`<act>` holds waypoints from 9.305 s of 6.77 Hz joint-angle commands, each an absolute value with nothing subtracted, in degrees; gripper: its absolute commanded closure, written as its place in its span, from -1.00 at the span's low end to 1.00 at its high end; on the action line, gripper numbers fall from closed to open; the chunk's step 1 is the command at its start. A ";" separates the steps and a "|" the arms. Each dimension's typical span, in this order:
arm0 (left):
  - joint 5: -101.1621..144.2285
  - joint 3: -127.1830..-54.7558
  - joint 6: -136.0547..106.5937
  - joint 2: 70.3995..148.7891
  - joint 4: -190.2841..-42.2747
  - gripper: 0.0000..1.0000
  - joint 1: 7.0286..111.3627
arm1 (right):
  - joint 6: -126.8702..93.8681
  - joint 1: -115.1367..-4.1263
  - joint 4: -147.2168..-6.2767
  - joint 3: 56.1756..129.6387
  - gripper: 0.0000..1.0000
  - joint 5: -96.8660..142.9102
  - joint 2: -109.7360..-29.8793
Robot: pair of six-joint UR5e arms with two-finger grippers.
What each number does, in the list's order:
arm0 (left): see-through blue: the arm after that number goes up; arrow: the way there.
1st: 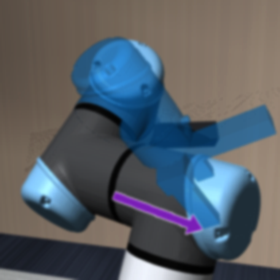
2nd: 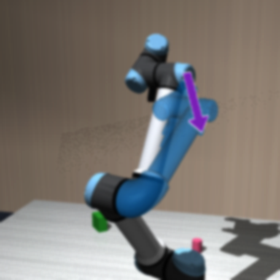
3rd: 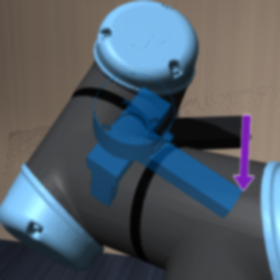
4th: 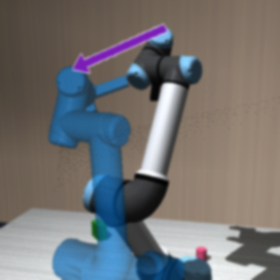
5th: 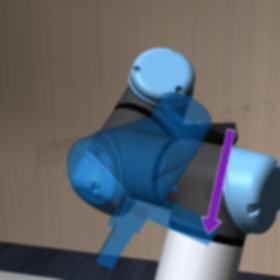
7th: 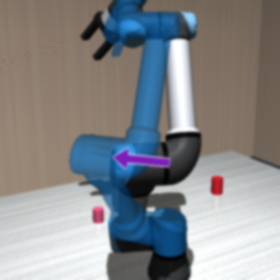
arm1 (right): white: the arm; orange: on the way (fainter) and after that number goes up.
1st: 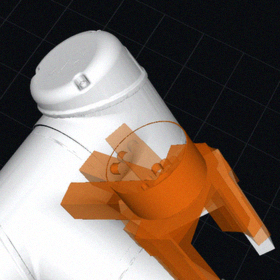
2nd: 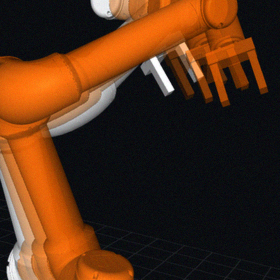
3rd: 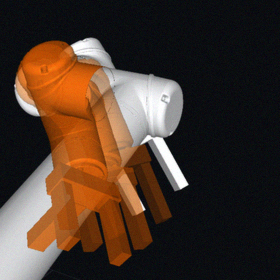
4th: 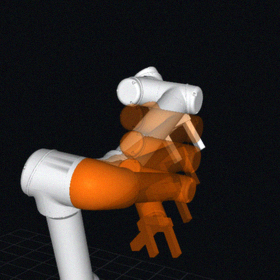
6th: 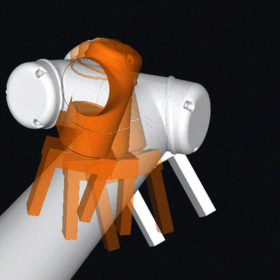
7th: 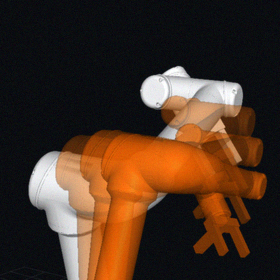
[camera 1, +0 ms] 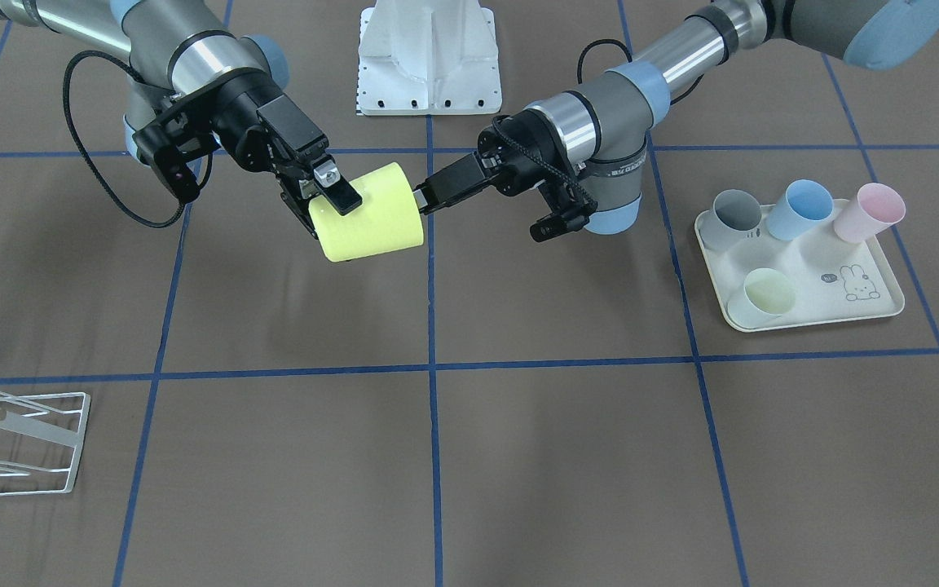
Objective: Transfer IKEA cup to right arm and place on rack
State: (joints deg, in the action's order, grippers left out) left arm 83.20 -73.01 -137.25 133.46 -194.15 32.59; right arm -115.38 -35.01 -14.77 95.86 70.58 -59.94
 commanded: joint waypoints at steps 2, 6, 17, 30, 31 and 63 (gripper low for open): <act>82.44 -72.86 -137.02 133.68 -193.98 1.00 31.90 | -115.40 -35.16 -14.77 95.80 -0.94 70.66 -59.85; 82.44 -73.04 -137.11 134.03 -194.59 1.00 31.99 | -115.49 -35.24 -14.85 95.36 0.99 70.49 -59.85; 87.50 -77.93 -115.54 133.86 -176.20 -0.98 38.49 | -93.44 -57.81 -30.73 90.97 1.00 79.01 -69.04; 88.86 -89.38 -107.84 129.73 -161.72 -0.98 38.67 | -54.49 -64.16 -35.24 74.18 1.00 72.60 -74.62; 88.86 -89.30 -107.75 129.73 -161.72 -0.98 38.67 | -54.49 -63.90 -35.24 73.74 1.00 72.51 -74.53; 117.07 -94.32 -11.34 102.22 -106.70 -0.98 57.50 | -99.40 -40.08 -35.24 100.99 -0.99 81.12 -63.46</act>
State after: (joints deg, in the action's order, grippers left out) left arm 117.10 -95.24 -11.35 102.41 -106.62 59.08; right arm -99.38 -40.19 -35.24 100.95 81.12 -63.40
